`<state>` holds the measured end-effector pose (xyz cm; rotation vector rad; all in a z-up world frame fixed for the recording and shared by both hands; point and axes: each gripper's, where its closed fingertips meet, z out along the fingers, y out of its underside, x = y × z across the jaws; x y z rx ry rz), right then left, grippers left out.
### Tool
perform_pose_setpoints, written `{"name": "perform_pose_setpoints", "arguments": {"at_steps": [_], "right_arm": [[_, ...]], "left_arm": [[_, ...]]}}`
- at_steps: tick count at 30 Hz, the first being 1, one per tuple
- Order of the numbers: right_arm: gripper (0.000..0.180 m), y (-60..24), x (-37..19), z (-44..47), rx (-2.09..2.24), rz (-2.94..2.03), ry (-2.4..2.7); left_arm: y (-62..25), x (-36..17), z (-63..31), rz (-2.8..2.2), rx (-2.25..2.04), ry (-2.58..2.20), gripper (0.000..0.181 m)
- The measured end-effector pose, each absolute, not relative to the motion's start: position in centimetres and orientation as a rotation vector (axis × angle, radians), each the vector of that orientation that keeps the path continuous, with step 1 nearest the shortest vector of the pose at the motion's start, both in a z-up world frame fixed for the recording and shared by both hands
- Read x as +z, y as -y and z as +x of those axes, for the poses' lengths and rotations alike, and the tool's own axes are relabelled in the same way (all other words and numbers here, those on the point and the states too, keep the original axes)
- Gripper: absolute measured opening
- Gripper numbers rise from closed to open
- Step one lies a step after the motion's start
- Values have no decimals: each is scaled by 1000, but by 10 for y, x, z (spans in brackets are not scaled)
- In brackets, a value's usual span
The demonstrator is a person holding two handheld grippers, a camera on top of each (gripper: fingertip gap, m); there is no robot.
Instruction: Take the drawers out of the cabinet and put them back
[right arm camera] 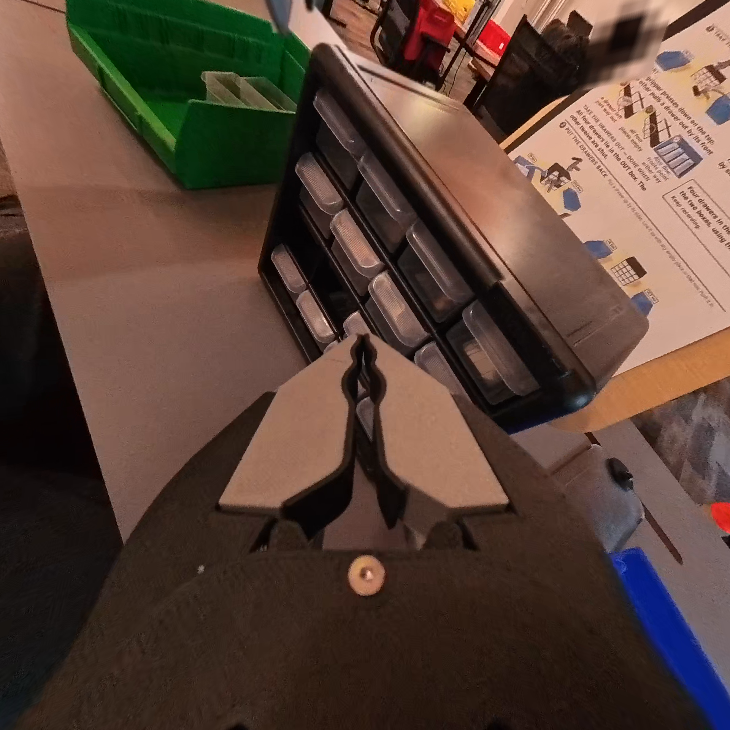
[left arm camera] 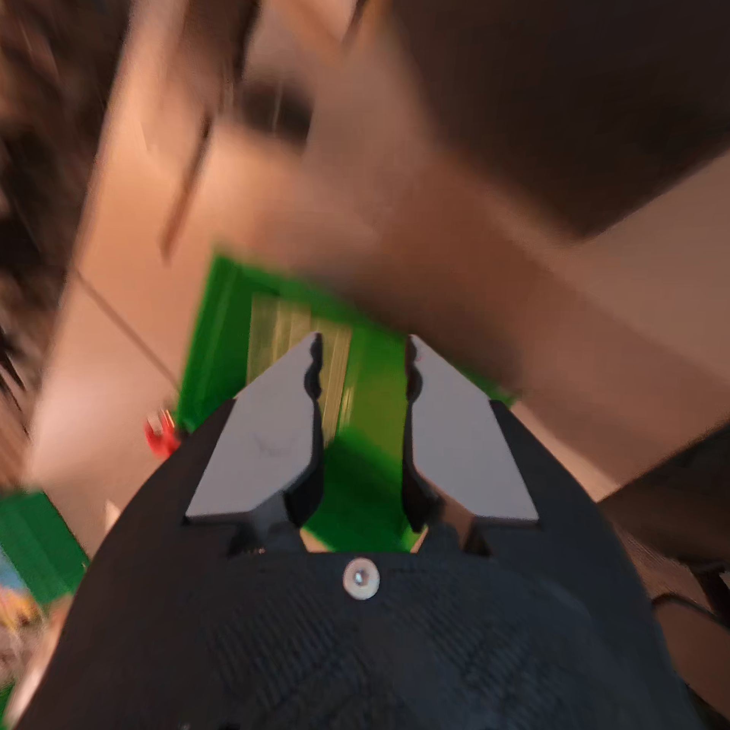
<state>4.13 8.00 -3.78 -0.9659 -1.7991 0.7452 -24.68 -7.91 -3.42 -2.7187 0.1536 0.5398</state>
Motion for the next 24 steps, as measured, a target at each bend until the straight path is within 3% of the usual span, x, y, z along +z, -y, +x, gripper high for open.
{"name": "perform_pose_setpoints", "arguments": {"at_steps": [11,14,16,24], "right_arm": [[0,-63,-12,45,848,-862,1754],[0,-60,-9,46,845,-833,1752],[0,-58,-9,46,839,-821,1757],[0,-45,9,63,858,-747,1739]], "left_arm": [[173,-170,-352,-3019,646,159,50],[183,-190,-350,-3108,597,67,24],[181,-181,-352,-3078,633,63,2],[147,-48,-267,-2836,566,-119,0]]}}
